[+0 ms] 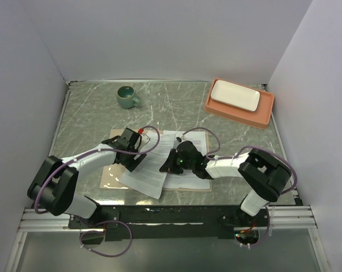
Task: Put the files into the folder
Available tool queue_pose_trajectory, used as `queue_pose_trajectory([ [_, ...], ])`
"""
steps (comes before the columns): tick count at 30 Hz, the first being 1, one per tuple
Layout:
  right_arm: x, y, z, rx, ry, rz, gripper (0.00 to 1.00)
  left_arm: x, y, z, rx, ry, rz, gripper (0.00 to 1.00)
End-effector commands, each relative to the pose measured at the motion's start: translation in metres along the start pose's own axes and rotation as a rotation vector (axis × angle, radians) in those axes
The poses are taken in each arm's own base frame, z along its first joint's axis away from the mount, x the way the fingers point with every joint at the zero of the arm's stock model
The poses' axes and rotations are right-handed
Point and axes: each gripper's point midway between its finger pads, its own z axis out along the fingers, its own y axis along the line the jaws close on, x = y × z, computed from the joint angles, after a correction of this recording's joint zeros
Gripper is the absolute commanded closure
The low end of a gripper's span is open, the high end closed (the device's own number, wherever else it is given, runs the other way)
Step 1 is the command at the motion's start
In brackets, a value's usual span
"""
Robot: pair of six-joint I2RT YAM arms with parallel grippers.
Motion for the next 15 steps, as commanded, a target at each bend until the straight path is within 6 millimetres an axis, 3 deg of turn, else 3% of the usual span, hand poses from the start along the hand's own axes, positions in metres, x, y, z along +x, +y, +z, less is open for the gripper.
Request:
queue_pose_trajectory([
  [1,-0.014,0.021,0.003,-0.045,-0.014,-0.036,0.88,0.015,0.0,-0.006,0.0,0.054,0.022,0.02],
  [2,-0.013,0.018,0.001,-0.024,-0.006,-0.052,1.0,0.014,0.001,-0.009,-0.001,0.052,0.017,0.02],
  [4,-0.019,0.023,-0.003,-0.015,-0.02,-0.075,1.0,0.011,0.002,-0.013,0.003,0.048,0.013,0.02],
  [9,-0.039,0.042,-0.028,0.004,-0.054,-0.205,1.0,-0.011,0.016,-0.046,0.009,-0.018,-0.025,0.04],
  [10,-0.048,0.054,-0.033,-0.01,-0.07,-0.25,1.0,-0.014,0.021,-0.052,0.008,-0.029,-0.035,0.04],
  [11,-0.055,0.06,-0.04,-0.011,-0.085,-0.267,1.0,-0.023,0.034,-0.062,-0.008,-0.064,-0.067,0.04],
  [13,-0.062,0.071,-0.048,-0.01,-0.093,-0.324,1.0,-0.025,0.045,-0.074,0.007,-0.079,-0.099,0.04],
  [14,-0.067,0.077,-0.053,-0.021,-0.11,-0.346,1.0,-0.027,0.065,-0.083,-0.018,-0.102,-0.135,0.04],
  [15,-0.073,0.079,-0.055,-0.021,-0.124,-0.366,1.0,-0.023,0.072,-0.088,-0.019,-0.1,-0.151,0.04],
])
